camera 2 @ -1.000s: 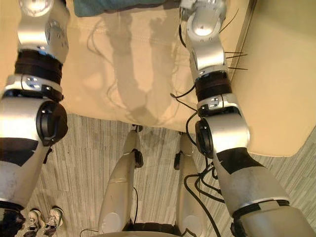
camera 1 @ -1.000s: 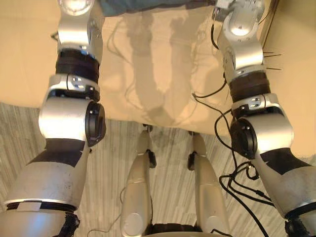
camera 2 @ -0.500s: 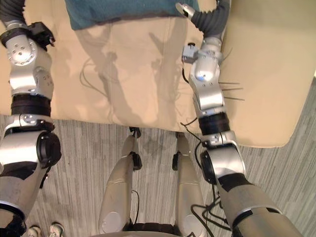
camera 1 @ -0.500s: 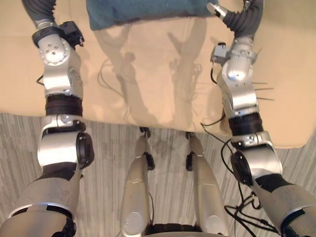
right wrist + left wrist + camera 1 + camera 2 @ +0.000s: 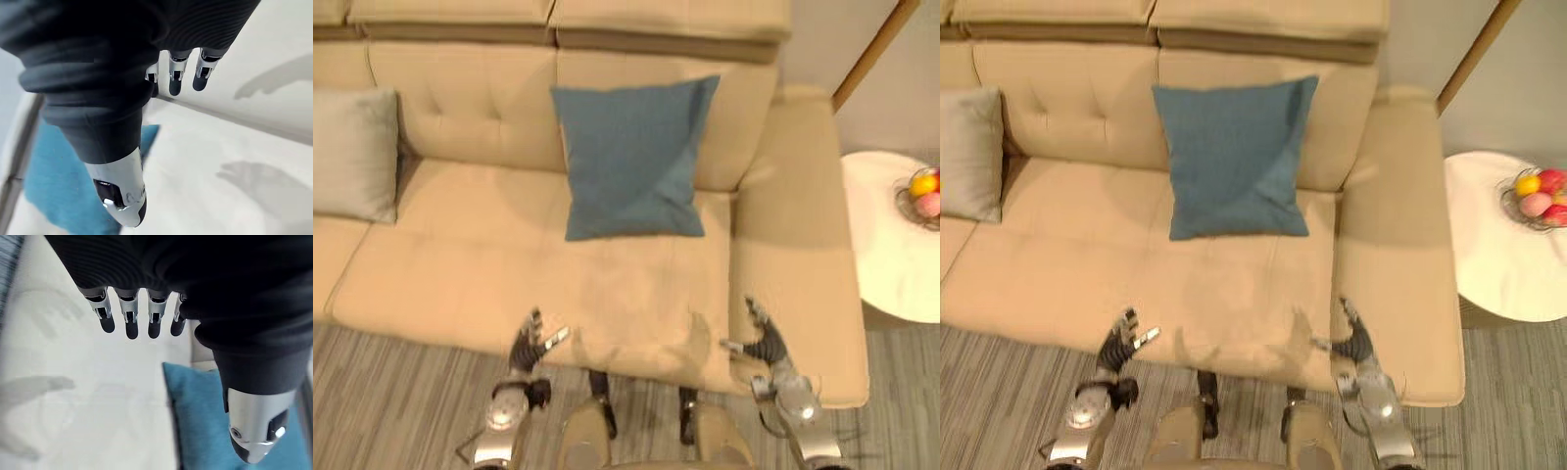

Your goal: Pick up cushions and gather them together orderly.

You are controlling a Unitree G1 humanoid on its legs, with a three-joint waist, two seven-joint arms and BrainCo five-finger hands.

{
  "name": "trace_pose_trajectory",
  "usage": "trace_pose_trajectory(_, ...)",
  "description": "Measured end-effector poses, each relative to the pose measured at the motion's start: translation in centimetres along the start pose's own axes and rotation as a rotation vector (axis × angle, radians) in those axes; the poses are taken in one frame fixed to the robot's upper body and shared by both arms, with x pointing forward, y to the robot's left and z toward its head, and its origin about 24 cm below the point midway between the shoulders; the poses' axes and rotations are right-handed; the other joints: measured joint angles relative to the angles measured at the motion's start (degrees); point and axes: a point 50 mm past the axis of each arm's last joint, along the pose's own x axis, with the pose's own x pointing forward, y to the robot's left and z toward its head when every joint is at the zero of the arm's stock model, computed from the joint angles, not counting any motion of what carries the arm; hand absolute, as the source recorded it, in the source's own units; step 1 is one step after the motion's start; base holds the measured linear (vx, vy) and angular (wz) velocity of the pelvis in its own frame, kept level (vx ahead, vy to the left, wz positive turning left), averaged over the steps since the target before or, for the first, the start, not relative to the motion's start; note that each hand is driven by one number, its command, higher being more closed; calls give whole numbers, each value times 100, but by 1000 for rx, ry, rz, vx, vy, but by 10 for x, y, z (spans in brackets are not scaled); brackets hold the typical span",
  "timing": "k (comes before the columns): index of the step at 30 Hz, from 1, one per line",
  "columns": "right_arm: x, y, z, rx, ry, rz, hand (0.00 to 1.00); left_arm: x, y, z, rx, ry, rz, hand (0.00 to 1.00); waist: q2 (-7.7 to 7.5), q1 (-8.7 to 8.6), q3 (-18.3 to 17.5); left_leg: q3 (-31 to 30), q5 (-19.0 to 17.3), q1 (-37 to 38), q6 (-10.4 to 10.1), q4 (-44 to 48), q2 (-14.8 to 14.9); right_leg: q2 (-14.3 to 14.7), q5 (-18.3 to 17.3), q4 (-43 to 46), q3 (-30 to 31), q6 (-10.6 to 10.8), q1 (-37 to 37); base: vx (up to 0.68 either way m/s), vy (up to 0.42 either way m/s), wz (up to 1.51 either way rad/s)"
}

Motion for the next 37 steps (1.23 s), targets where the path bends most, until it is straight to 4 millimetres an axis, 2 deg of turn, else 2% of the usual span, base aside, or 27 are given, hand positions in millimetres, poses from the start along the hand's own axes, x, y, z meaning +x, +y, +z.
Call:
trace_pose_trajectory(3, -18, 8, -43, -30, 186, 65, 0, -15, 3, -36, 37, 151, -19, 0, -57, 2, -247, 114, 0, 447, 0, -265, -39, 4, 31, -224, 97, 33, 345, 53, 19, -18)
trace_pose_trajectory(5, -36, 10, -72, -50, 315, 96, 0, -32, 5, -62, 47, 264, -16, 0, -87, -102, -475, 176, -1, 784, 0, -467, -104, -11, 39, -374, 145, 50, 629, 81, 25, -13)
trace_pose_trajectory(7, -45, 12, -84, -60, 375, 110, 0, -42, 7, -77, 62, 330, -20, 0, -112, -128, -559, 297, 1, 1007, -1, -574, -141, -10, 68, -441, 278, 86, 758, 60, 29, -27)
trace_pose_trajectory(11, -46, 11, -87, -54, 398, 105, 0, -45, 8, -82, 88, 359, -27, 0, -173, -126, -538, 628, -37, 1102, 70, -472, -175, -33, 196, -322, 603, 112, 669, -11, 35, -44)
trace_pose_trajectory(13, -44, 11, -85, -51, 390, 106, 0, -36, 6, -73, 85, 326, -30, 0, -229, -106, -534, 753, -206, 718, 237, 71, -118, -85, 344, 38, 600, 307, 284, -105, 21, -34)
trace_pose_trajectory(14, -42, 10, -84, -43, 388, 99, 0, -33, 4, -70, 76, 306, -32, 0, -116, -99, -503, 806, -248, 540, 312, 167, 62, -57, 274, 248, 492, 427, 201, -187, -22, -13)
trace_pose_trajectory(15, -37, 12, -81, -28, 384, 97, 0, -30, 4, -65, 78, 288, -31, 0, -158, -152, -435, 792, -267, 470, 334, 319, 77, -191, -371, 1669, 269, 194, -129, -200, -36, 2)
trace_pose_trajectory(16, -39, 14, -82, -15, 392, 89, 0, -29, 4, -64, 80, 283, -31, 0, -157, -154, -417, 766, -271, 458, 340, 378, 54, -262, -658, 2485, 196, 204, -226, -181, -70, 22)
trace_pose_trajectory(17, -42, 15, -86, -13, 407, 93, 0, -30, 5, -65, 81, 290, -28, 0, -235, -152, -425, 687, -289, 457, 370, 499, 30, -373, -967, 3622, 165, 398, -118, -163, -95, 23)
trace_pose_trajectory(18, -43, 16, -87, -14, 416, 101, 0, -30, 9, -65, 86, 294, -20, 0, -311, -131, -461, 656, -272, 404, 357, 574, 17, -452, -1019, 3997, 158, 465, 92, -178, -119, 23)
trace_pose_trajectory(19, -43, 17, -88, -14, 419, 105, 0, -30, 10, -64, 80, 294, -12, 0, -350, -107, -472, 620, -215, 333, 311, 646, 17, -483, -1045, 4039, 166, 509, 249, -209, -170, 16)
trace_pose_trajectory(20, -40, 18, -86, -16, 412, 110, 0, -30, 12, -63, 65, 291, 4, 0, -416, -62, -472, 556, -112, 119, 279, 867, 40, -484, -1290, 3632, 203, 622, 468, -302, -162, -12)
trace_pose_trajectory(21, -31, 12, -79, -30, 387, 92, 0, -29, 2, -63, 36, 291, -9, 0, -244, 66, -499, 577, 147, -149, 203, 751, 210, -192, -1518, 2949, 144, 446, 478, -254, -129, -19)
trace_pose_trajectory(22, -30, 11, -78, -31, 384, 90, 0, -29, 1, -64, 35, 291, -11, 0, -225, 70, -494, 580, 170, -158, 197, 730, 226, -171, -1527, 2888, 138, 429, 484, -374, -111, -44)
trace_pose_trajectory(23, -20, 6, -70, -30, 353, 67, 0, -29, -4, -64, 18, 292, -16, 0, -57, 112, -410, 592, 403, -280, 96, 474, 336, 9, -1682, 2263, 52, 160, 550, -289, -101, -30)
trace_pose_trajectory(24, -15, 5, -65, -20, 337, 57, 0, -29, -5, -64, 11, 292, -15, 0, 25, 147, -366, 582, 528, -386, 51, 346, 386, 108, -1787, 1951, 9, 5, 580, -375, -137, -26)
trace_pose_trajectory(25, -12, 2, -63, -22, 331, 48, 0, -28, -8, -64, 6, 295, -19, 0, 175, 128, -287, 508, 558, -455, 29, 250, 463, 220, -1718, 1798, -51, -185, 579, -434, -120, 9)
trace_pose_trajectory(26, -12, 0, -63, -22, 341, 45, 0, -26, -11, -62, 8, 288, -29, 0, 249, 40, -228, 353, 224, -456, -416, 37, 482, 260, -1452, 1529, -176, -307, 560, -425, -86, 26)
trace_pose_trajectory(27, -11, 0, -63, -12, 341, 41, 0, -26, -11, -62, 9, 287, -29, 0, 194, 39, -219, 322, 188, -513, -454, 101, 467, 240, -1365, 1435, -236, -392, 550, -477, -54, 32)
trace_pose_trajectory(28, -12, -1, -63, 11, 342, 23, 0, -24, -12, -59, 14, 278, -34, 0, 146, 30, -196, 264, 104, -642, -324, 719, 418, 145, -1236, 1369, -306, -495, 482, -335, -4, 23)
trace_pose_trajectory(29, -12, -4, -65, 38, 349, 0, 0, -24, -14, -60, 15, 279, -38, 0, 84, 16, -183, 253, -160, -690, 48, 1735, 315, 34, -1133, 1280, -295, -508, 408, -316, 3, 15)
trace_pose_trajectory(30, -13, -5, -65, 41, 351, -5, 0, -24, -14, -60, 15, 279, -39, 0, 82, 18, -184, 255, -271, -643, 158, 2021, 283, 19, -1087, 1212, -271, -510, 398, -274, 48, 0)
trace_pose_trajectory(32, -12, -9, -65, 47, 350, -19, 0, -28, -12, -64, 15, 294, -28, 0, 99, 27, -198, 246, -1138, -146, 158, 2404, 214, -5, -830, 965, -163, -419, 288, -194, 110, -16)
trace_pose_trajectory(33, -12, -8, -65, 48, 351, -17, 0, -29, -11, -65, 15, 296, -25, 0, 100, 29, -199, 247, -1246, 5, 130, 2294, 208, -5, -784, 944, -141, -405, 244, -208, 203, -19)
trace_pose_trajectory(34, -14, -8, -67, 52, 358, -18, 0, -30, -10, -66, 13, 301, -18, 0, 191, 24, -254, 264, -1430, 448, 53, 1349, 77, 8, -610, 834, -101, -191, 176, -177, 184, -9)
trace_pose_trajectory(36, -16, -6, -69, 68, 368, -23, 0, -29, -8, -65, 11, 298, -9, 0, 106, 18, -269, 302, -1315, 556, 65, 987, -52, -61, -444, 608, -85, -133, 247, -109, 119, 4)
trace_pose_trajectory(37, -20, -7, -72, 73, 379, -30, 0, -29, -7, -65, 9, 297, -3, 0, 55, 19, -338, 290, -1221, 624, 62, 737, -181, -126, -235, 312, -110, -64, 355, -43, 51, 9)
